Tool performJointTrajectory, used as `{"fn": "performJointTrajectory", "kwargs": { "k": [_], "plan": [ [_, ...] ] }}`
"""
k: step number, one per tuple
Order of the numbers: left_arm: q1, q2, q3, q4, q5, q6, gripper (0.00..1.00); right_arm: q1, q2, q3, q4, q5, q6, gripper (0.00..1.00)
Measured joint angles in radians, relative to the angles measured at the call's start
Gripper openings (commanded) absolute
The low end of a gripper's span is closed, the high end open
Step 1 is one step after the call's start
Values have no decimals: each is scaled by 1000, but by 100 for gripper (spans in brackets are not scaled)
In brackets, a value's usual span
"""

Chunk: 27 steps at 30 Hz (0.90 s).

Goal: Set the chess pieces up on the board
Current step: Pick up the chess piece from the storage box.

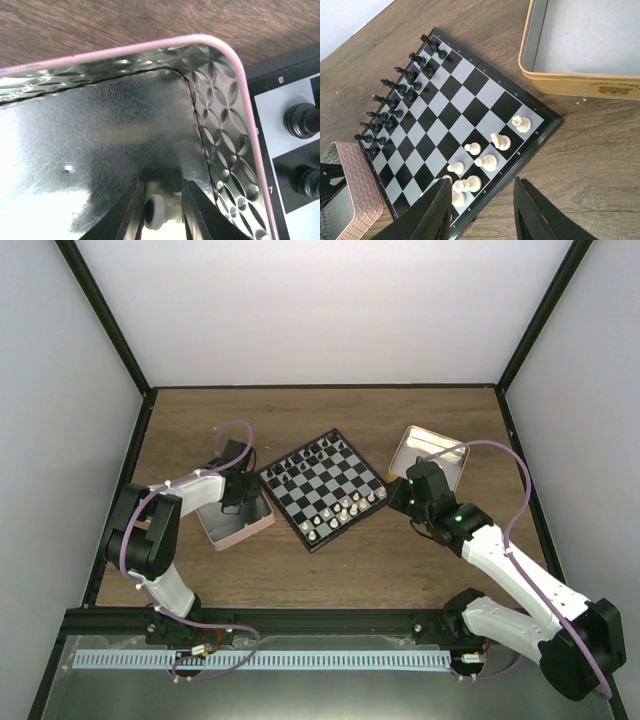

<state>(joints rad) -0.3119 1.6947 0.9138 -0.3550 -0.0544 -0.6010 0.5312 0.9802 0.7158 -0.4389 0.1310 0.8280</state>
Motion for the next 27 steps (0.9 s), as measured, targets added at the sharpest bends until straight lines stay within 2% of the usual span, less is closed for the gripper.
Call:
{"fn": "performJointTrajectory", "kwargs": {
  "k": [4, 13, 22, 27],
  "plan": [
    [0, -8, -13, 2, 2, 1, 13, 0, 0, 0, 0, 0, 0, 35],
    [0, -16, -17, 6, -6, 4, 5, 0, 0, -7, 0, -1, 0, 36],
    [0, -72, -63, -17, -8, 4, 4, 0, 0, -10, 10, -18, 0, 36],
    [0, -138, -89, -44, 15, 4, 4, 0, 3, -13, 50, -74, -13, 44]
  ]
}}
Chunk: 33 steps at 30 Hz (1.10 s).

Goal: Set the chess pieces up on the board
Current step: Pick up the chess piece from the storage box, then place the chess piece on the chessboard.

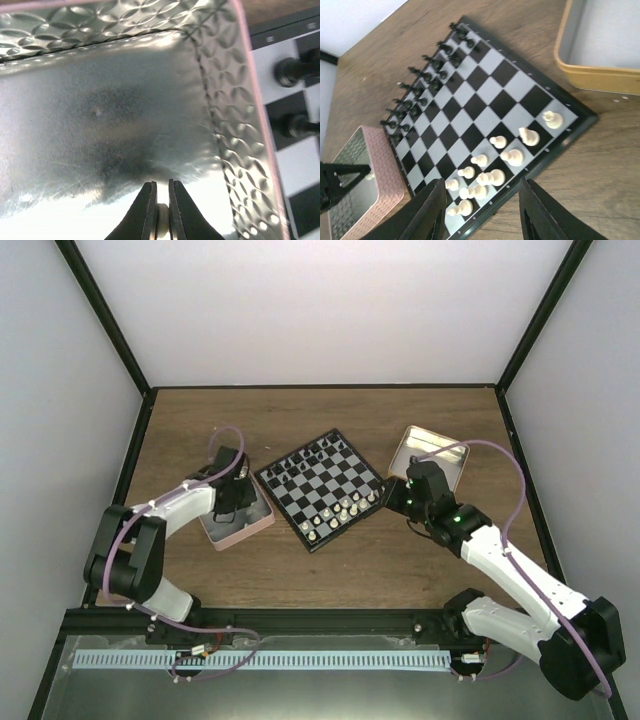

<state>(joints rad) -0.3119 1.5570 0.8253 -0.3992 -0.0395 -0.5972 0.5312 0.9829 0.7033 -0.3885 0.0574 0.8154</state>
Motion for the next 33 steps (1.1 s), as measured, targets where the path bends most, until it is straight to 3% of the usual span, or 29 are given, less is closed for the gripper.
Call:
{"fn": "performJointTrajectory", "kwargs": {
  "k": [9, 16, 21, 33],
  "plan": [
    [0, -141, -3, -14, 111, -3, 4, 0, 60, -36, 158, -223, -40, 52],
    [-19, -172, 0, 31, 322, -34, 4, 14, 176, -35, 301, -428, -74, 62],
    [-85, -141, 21, 112, 439, -105, 4, 72, 277, -10, 346, -476, -86, 64],
    [-194, -21, 68, 296, 597, -251, 4, 126, 464, 135, 396, -494, -79, 44]
  ]
}}
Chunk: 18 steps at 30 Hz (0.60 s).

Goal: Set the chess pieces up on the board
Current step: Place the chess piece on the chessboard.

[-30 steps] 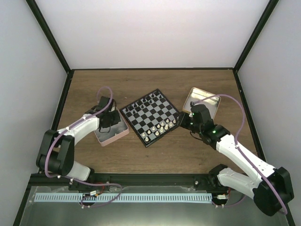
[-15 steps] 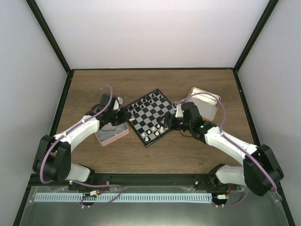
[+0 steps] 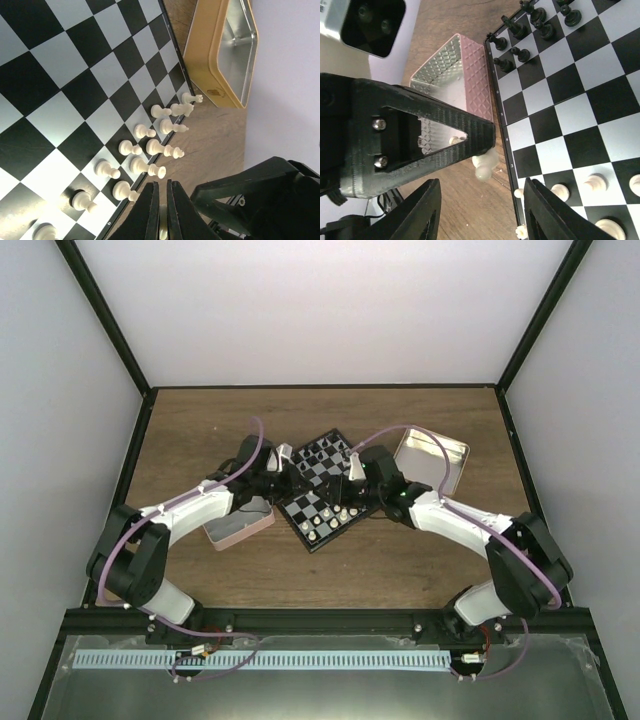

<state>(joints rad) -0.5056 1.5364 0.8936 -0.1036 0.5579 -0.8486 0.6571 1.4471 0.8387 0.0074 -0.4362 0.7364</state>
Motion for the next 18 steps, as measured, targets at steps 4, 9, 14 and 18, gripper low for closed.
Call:
{"fn": "performJointTrajectory", "kwargs": {
  "k": [4, 9, 14, 18],
  "plan": [
    [0, 0, 0, 14, 15, -12, 4, 0, 18, 5, 1, 3, 6, 35],
    [-2, 2, 0, 21, 29, -14, 4, 1, 51, 24, 6, -3, 8, 28],
    [-5, 14, 0, 25, 38, -15, 4, 1, 69, 34, 10, -10, 7, 17],
    [-5, 16, 0, 25, 41, -15, 5, 1, 74, 37, 13, -8, 5, 4]
  ]
}}
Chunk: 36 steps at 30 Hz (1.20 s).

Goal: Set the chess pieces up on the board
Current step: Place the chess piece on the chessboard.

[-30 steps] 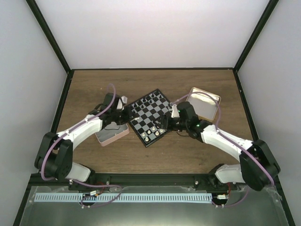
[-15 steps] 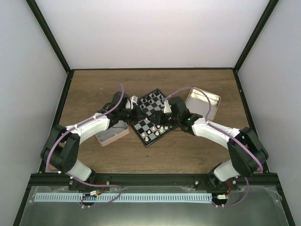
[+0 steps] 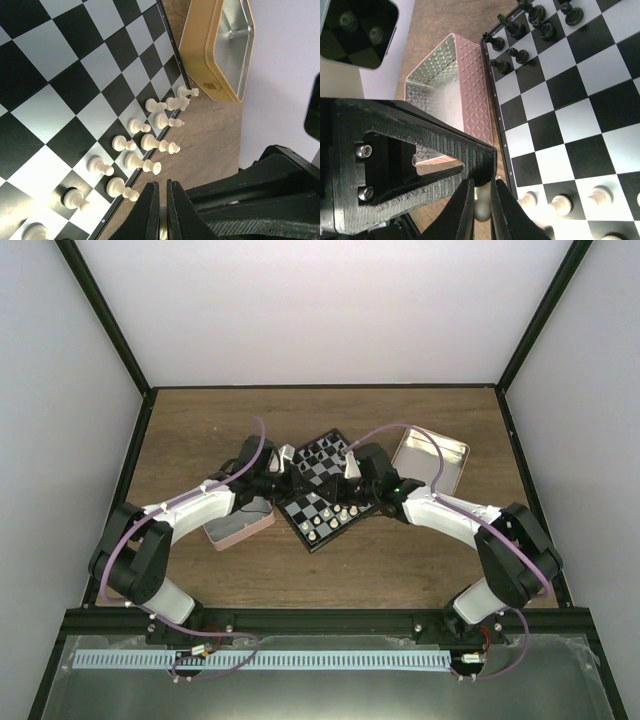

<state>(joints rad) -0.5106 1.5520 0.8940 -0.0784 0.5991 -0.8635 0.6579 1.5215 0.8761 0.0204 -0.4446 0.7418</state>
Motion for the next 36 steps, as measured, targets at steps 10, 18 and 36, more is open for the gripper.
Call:
{"fn": "performJointTrajectory", "kwargs": {
  "k": [10, 18, 36],
  "plan": [
    [2, 0, 0, -13, -41, -5, 35, 0, -3, 5, -16, 38, -8, 1],
    [5, -51, 28, -175, -272, 83, 46, -18, -38, 34, -168, 267, -102, 1],
    [66, -180, 51, -337, -527, 188, 48, -171, 135, 206, -425, 491, -306, 3]
  ]
}}
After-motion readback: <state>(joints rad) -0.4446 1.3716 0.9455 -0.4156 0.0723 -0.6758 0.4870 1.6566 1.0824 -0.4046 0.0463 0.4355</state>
